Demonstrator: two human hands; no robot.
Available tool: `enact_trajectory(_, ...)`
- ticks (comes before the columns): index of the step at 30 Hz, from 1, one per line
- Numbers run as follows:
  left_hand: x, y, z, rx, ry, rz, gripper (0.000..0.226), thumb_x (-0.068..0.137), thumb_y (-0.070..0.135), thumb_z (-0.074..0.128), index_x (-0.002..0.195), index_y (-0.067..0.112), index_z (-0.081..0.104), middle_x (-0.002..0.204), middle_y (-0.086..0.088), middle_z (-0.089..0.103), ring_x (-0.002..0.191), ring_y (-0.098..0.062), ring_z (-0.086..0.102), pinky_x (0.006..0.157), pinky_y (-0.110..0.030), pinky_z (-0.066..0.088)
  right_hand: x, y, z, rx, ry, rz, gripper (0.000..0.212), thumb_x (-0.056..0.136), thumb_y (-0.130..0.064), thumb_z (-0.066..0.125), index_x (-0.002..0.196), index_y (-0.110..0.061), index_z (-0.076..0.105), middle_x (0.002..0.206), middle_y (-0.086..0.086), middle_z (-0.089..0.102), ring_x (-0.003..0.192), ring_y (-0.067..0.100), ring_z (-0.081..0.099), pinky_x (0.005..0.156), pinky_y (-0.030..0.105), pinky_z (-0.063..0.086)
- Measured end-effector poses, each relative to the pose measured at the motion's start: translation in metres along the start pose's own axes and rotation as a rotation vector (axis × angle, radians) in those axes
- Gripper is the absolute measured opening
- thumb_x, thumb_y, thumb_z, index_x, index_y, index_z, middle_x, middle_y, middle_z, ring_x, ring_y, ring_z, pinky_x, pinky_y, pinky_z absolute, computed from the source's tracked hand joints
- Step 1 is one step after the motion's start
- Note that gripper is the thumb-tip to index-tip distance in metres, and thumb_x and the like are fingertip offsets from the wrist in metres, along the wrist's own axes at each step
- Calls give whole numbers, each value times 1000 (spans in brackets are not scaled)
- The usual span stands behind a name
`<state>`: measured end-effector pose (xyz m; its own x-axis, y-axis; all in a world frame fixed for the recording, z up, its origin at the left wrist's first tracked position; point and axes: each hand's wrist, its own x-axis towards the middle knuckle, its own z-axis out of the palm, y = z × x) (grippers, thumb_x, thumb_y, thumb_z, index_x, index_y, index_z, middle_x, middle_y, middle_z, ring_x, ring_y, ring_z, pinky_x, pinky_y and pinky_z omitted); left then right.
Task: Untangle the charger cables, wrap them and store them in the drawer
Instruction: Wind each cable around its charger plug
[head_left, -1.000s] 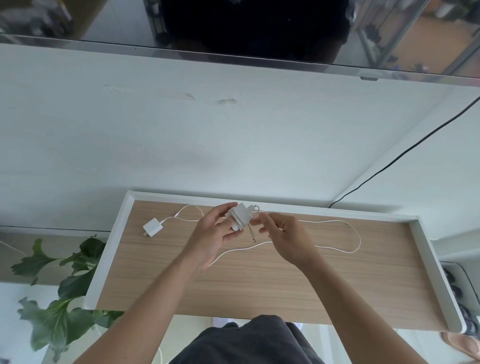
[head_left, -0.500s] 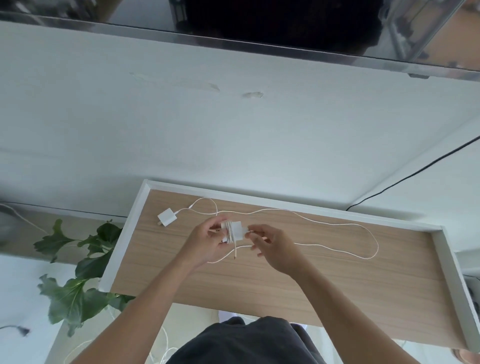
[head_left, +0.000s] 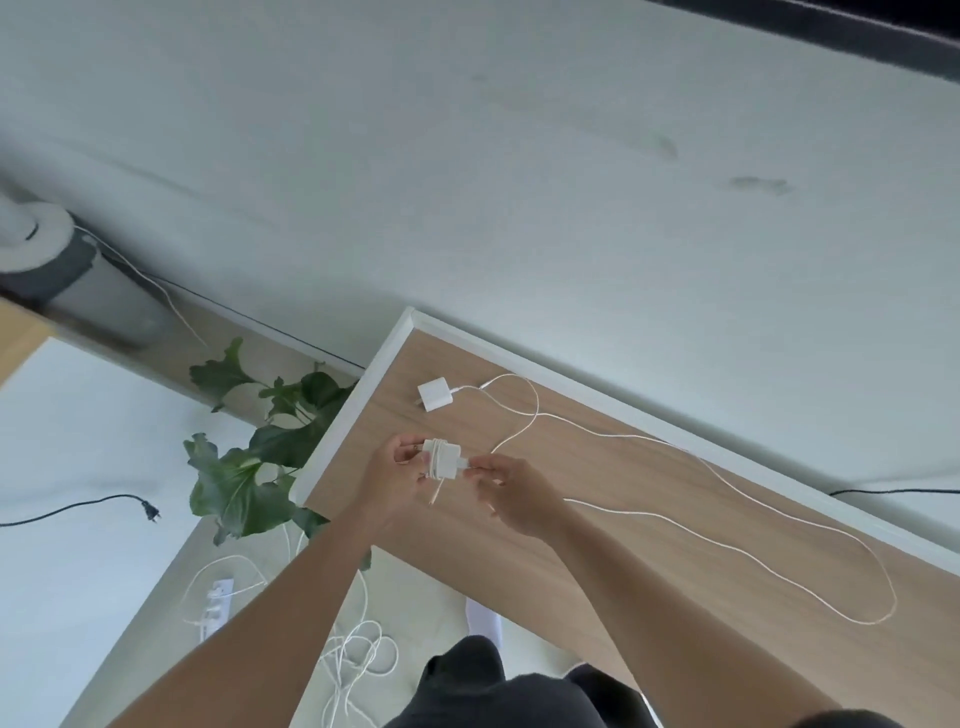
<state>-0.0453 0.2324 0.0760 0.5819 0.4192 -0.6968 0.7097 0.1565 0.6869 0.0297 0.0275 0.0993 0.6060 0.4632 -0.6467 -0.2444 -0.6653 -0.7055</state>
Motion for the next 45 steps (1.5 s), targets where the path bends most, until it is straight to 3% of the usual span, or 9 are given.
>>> enact_trajectory(4, 20, -10, -8, 34, 18, -47, 29, 104, 6, 66, 123, 27, 66, 123, 1, 77, 114, -20, 76, 107, -47, 61, 30, -9, 15, -76, -49, 48, 31, 104, -40, 61, 132, -37, 74, 111, -16, 75, 85, 11, 65, 101, 44, 62)
enact_trajectory(13, 56, -31, -16, 54, -16, -98, 29, 103, 10, 65, 127, 26, 62, 128, 1, 74, 118, -19, 72, 110, -46, 59, 80, 1, 31, -203, -127, 89, 25, 99, -29, 54, 108, -34, 77, 80, -15, 66, 78, 18, 59, 79, 36, 51)
enact_trajectory(16, 65, -26, -16, 154, -17, -119, 20, 104, 13, 61, 118, 25, 64, 114, 7, 74, 103, -17, 72, 93, -38, 62, 86, -4, 20, -196, -111, 87, 23, 97, -24, 57, 97, -33, 79, 92, -11, 75, 79, 16, 67, 75, 31, 51)
enact_trajectory(20, 77, -4, -10, 409, 200, 37, 14, 111, 17, 52, 101, 11, 61, 88, -1, 60, 86, -23, 62, 66, -27, 42, 96, -19, -4, -253, 136, -46, 20, 104, -20, 60, 121, -21, 68, 121, -7, 71, 110, 14, 66, 91, 30, 47)
enact_trajectory(22, 84, 12, -6, 424, 233, 179, 13, 108, 14, 59, 119, 10, 65, 111, -4, 64, 98, -21, 62, 77, -29, 48, 102, -23, -15, -255, 212, -71, 28, 105, -21, 62, 132, -18, 57, 135, -4, 61, 115, 16, 60, 94, 33, 43)
enact_trajectory(27, 112, 27, 10, 576, 83, 345, 77, 100, 15, 78, 167, 17, 40, 161, -7, 48, 142, -30, 51, 117, -47, 48, 113, -18, -31, -319, 109, 62, 61, 107, -25, 61, 163, -22, 37, 162, -1, 55, 140, 28, 61, 96, 31, 41)
enact_trajectory(33, 128, 19, 21, 862, 56, 461, 66, 98, 3, 75, 158, 20, 53, 155, -5, 49, 140, -29, 49, 108, -50, 55, 104, 1, -32, -270, 52, 102, 54, 108, -33, 56, 161, -29, 44, 152, -4, 66, 131, 23, 67, 104, 35, 50)
enact_trajectory(41, 71, 50, 34, 443, -37, 399, 49, 86, 18, 93, 121, 19, 58, 124, 0, 64, 100, -20, 71, 83, -32, 59, 61, 3, -61, -286, 232, -132, 24, 110, -31, 57, 129, -36, 70, 101, -31, 79, 118, 25, 59, 101, 35, 47)
enact_trajectory(45, 13, 73, 47, 99, -134, 266, 55, 81, 24, 99, 118, 25, 58, 118, 8, 78, 98, -11, 75, 81, -36, 57, 13, -18, -80, -220, 362, -255, 17, 110, -32, 58, 114, -37, 73, 98, -35, 78, 112, 15, 68, 98, 34, 53)
